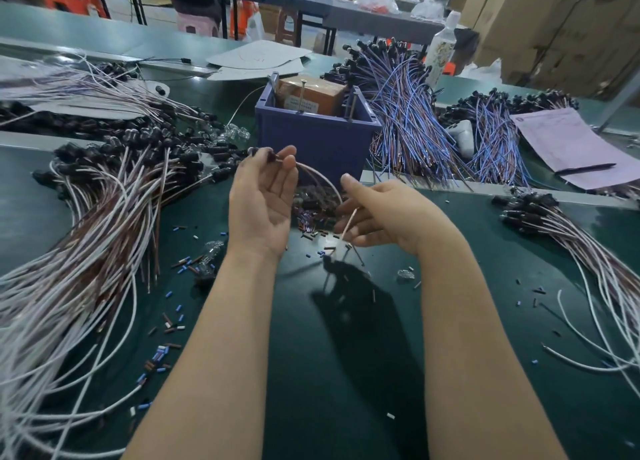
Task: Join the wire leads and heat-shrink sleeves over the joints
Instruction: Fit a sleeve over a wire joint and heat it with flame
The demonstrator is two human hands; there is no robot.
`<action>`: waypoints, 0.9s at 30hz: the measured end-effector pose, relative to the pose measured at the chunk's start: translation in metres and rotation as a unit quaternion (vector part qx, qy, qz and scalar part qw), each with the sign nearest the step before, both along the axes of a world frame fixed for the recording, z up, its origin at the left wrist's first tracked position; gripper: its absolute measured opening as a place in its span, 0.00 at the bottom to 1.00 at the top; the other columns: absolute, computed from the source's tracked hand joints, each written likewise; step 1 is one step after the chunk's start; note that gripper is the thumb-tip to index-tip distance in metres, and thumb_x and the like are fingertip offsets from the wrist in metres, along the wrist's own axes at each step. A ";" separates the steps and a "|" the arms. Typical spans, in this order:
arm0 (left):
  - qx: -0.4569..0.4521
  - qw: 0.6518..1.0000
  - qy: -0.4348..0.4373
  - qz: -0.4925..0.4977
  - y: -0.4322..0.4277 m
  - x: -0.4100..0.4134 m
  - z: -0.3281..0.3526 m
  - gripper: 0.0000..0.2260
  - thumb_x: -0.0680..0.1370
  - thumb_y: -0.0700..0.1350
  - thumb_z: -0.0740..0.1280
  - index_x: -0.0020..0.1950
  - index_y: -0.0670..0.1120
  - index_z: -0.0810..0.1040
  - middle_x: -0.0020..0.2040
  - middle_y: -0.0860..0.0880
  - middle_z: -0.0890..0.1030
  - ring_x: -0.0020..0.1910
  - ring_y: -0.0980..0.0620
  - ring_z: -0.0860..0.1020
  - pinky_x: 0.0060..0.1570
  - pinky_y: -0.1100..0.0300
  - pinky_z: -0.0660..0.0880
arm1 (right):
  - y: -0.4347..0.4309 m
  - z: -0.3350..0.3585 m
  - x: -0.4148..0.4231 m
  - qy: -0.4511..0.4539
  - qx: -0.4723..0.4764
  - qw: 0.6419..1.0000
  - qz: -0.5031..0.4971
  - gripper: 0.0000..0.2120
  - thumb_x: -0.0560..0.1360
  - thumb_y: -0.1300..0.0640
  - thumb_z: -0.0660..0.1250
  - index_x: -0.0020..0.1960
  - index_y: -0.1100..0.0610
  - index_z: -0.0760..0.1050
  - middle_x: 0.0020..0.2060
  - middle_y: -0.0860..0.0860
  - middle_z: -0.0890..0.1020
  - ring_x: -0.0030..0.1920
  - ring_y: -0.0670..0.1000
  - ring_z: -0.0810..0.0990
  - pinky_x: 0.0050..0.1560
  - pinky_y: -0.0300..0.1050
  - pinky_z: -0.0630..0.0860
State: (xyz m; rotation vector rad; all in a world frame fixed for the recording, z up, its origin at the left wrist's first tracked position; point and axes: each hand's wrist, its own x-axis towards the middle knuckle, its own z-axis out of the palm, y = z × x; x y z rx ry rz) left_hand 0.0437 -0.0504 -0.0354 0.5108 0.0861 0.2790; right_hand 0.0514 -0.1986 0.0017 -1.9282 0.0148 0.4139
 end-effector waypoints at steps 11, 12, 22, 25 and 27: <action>0.193 0.948 -0.061 -0.248 -0.011 -0.007 -0.003 0.12 0.78 0.49 0.61 0.38 0.44 0.75 0.27 0.50 0.72 0.29 0.54 0.71 0.37 0.63 0.73 | 0.002 -0.002 0.011 -0.159 0.233 0.947 -0.153 0.07 0.77 0.63 0.65 0.41 0.59 0.76 0.34 0.52 0.82 0.32 0.47 0.78 0.35 0.37 0.78; 0.243 0.934 -0.051 -0.255 -0.015 -0.007 -0.004 0.12 0.80 0.46 0.60 0.39 0.44 0.75 0.27 0.51 0.74 0.29 0.55 0.73 0.38 0.63 0.74 | 0.003 -0.003 0.011 -0.181 0.229 0.943 -0.159 0.07 0.77 0.65 0.65 0.41 0.58 0.76 0.33 0.51 0.81 0.32 0.46 0.77 0.36 0.38 0.77; 0.393 0.889 -0.019 -0.233 -0.025 0.000 -0.016 0.07 0.82 0.44 0.60 0.51 0.48 0.77 0.43 0.51 0.82 0.41 0.54 0.80 0.42 0.64 0.78 | 0.016 -0.026 0.014 -0.168 0.200 0.959 -0.112 0.05 0.77 0.63 0.65 0.44 0.57 0.78 0.35 0.48 0.84 0.38 0.47 0.83 0.42 0.43 0.80; 0.378 0.897 -0.018 -0.227 -0.024 0.002 -0.018 0.07 0.81 0.42 0.61 0.51 0.47 0.79 0.41 0.53 0.84 0.40 0.58 0.81 0.40 0.67 0.77 | 0.016 -0.029 0.014 -0.167 0.199 0.960 -0.106 0.05 0.77 0.64 0.65 0.45 0.58 0.79 0.36 0.49 0.84 0.38 0.47 0.83 0.39 0.42 0.80; 0.363 0.905 -0.012 -0.222 -0.023 0.003 -0.018 0.06 0.80 0.42 0.63 0.51 0.48 0.79 0.41 0.54 0.84 0.41 0.59 0.81 0.42 0.66 0.76 | 0.016 -0.029 0.014 -0.168 0.211 0.958 -0.097 0.05 0.77 0.64 0.65 0.46 0.60 0.79 0.38 0.51 0.84 0.39 0.49 0.83 0.40 0.42 0.81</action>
